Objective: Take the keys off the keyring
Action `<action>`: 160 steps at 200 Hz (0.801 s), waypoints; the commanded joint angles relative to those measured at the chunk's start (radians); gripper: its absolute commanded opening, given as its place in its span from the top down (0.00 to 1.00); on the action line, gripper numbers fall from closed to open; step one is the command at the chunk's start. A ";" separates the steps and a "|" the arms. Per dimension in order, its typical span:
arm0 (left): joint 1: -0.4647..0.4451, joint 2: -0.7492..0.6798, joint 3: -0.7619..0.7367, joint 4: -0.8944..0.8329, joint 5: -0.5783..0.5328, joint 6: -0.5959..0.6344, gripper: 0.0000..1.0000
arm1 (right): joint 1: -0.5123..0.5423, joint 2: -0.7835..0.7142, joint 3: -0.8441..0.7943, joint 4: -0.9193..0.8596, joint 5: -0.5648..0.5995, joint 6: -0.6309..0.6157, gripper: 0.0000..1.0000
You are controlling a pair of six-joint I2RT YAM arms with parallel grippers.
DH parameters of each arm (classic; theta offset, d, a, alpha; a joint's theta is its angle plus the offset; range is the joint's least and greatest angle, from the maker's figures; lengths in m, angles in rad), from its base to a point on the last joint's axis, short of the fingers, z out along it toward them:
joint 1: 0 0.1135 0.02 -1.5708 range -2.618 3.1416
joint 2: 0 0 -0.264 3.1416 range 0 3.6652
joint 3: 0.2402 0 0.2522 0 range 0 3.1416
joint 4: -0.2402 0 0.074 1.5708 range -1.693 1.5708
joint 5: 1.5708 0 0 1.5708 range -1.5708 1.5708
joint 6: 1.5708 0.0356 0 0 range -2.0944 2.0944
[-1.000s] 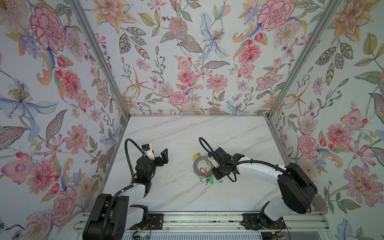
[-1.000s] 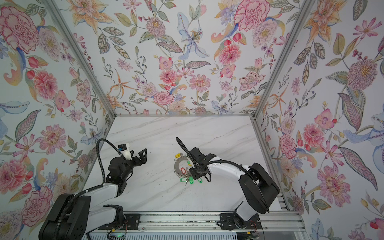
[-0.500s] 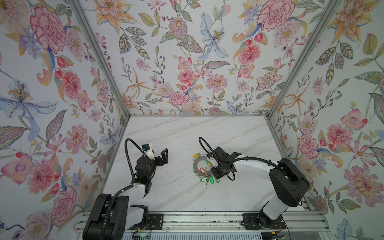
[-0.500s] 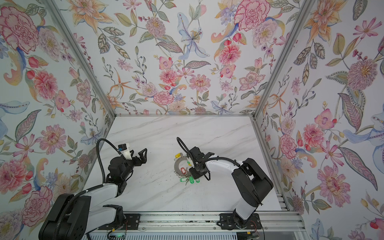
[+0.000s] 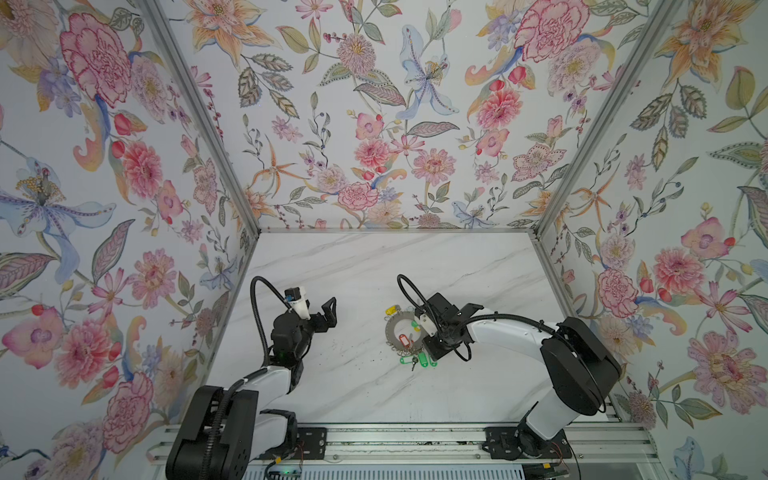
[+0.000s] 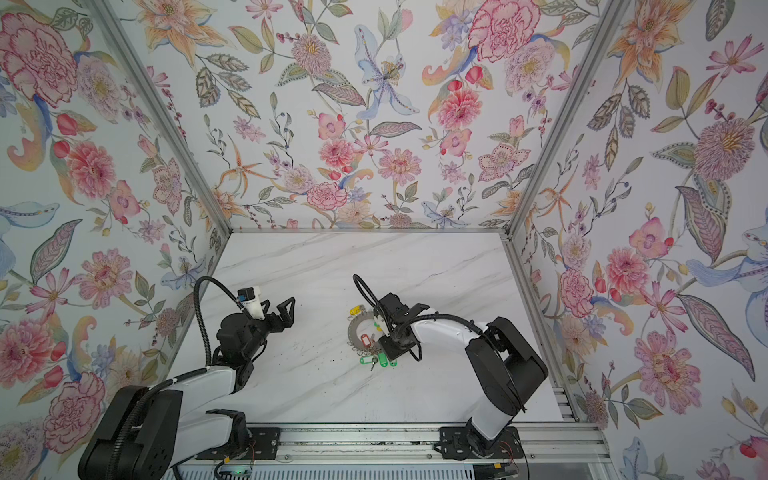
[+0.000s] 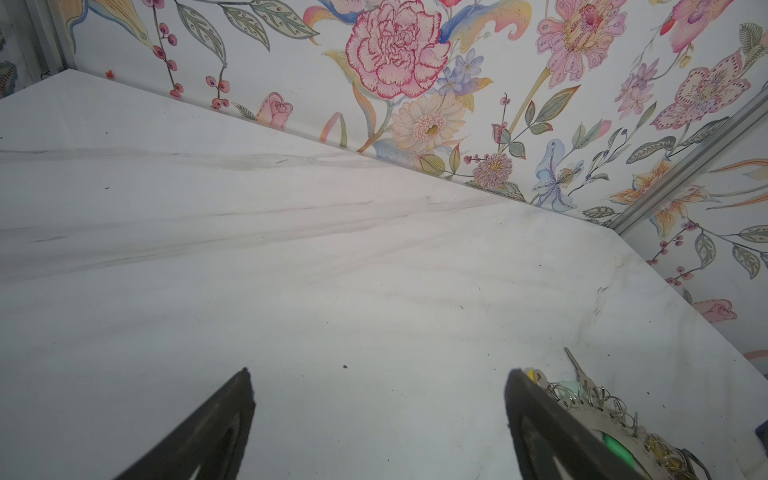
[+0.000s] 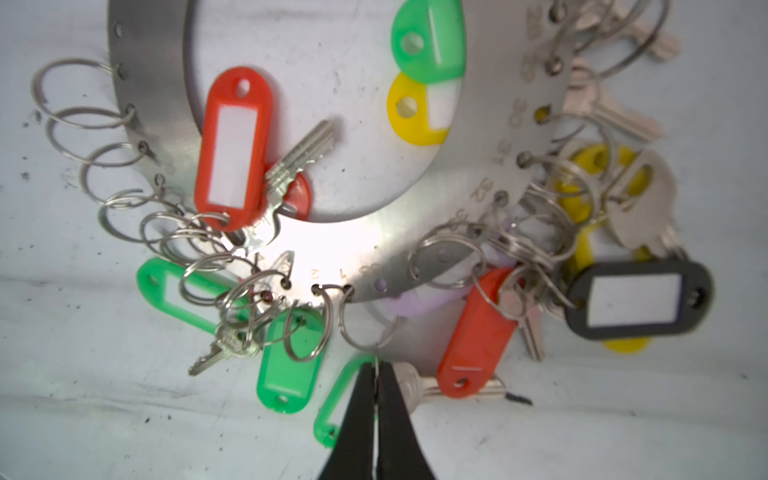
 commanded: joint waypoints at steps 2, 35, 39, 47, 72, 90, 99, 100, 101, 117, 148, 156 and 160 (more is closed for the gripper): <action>-0.006 -0.029 0.017 0.024 0.039 0.009 0.08 | -0.003 -0.066 0.071 -0.075 -0.002 -0.029 0.94; -0.040 -0.036 0.029 0.030 0.081 0.044 0.09 | -0.017 -0.095 0.143 -0.141 -0.016 -0.065 0.95; -0.047 -0.034 0.032 0.032 0.089 0.050 0.09 | -0.019 -0.097 0.152 -0.151 -0.018 -0.071 0.95; -0.064 -0.030 0.041 0.037 0.105 0.064 0.10 | -0.021 -0.100 0.168 -0.168 -0.027 -0.085 0.95; -0.136 -0.010 0.069 0.043 0.145 0.120 0.12 | -0.021 -0.100 0.218 -0.216 -0.150 -0.143 0.94; -0.189 0.010 0.090 0.050 0.181 0.164 0.14 | -0.017 -0.099 0.251 -0.237 -0.221 -0.180 0.94; -0.216 0.024 0.100 0.058 0.210 0.183 0.15 | -0.016 -0.097 0.270 -0.252 -0.236 -0.192 0.94; -0.218 0.026 0.102 0.058 0.213 0.185 0.15 | -0.015 -0.097 0.272 -0.253 -0.236 -0.193 0.94; -0.222 0.026 0.103 0.059 0.216 0.187 0.15 | -0.014 -0.097 0.274 -0.255 -0.237 -0.194 0.94; -0.268 0.064 0.126 0.069 0.268 0.209 0.17 | -0.010 -0.097 0.286 -0.277 -0.228 -0.207 0.94; -0.340 0.169 0.189 0.069 0.341 0.219 0.21 | -0.038 -0.076 0.207 -0.278 -0.054 -0.148 0.93; -0.351 0.195 0.199 0.075 0.355 0.213 0.22 | -0.049 -0.067 0.190 -0.278 -0.009 -0.126 0.94; -0.354 0.207 0.203 0.082 0.362 0.211 0.22 | -0.051 -0.065 0.183 -0.276 0.012 -0.116 0.94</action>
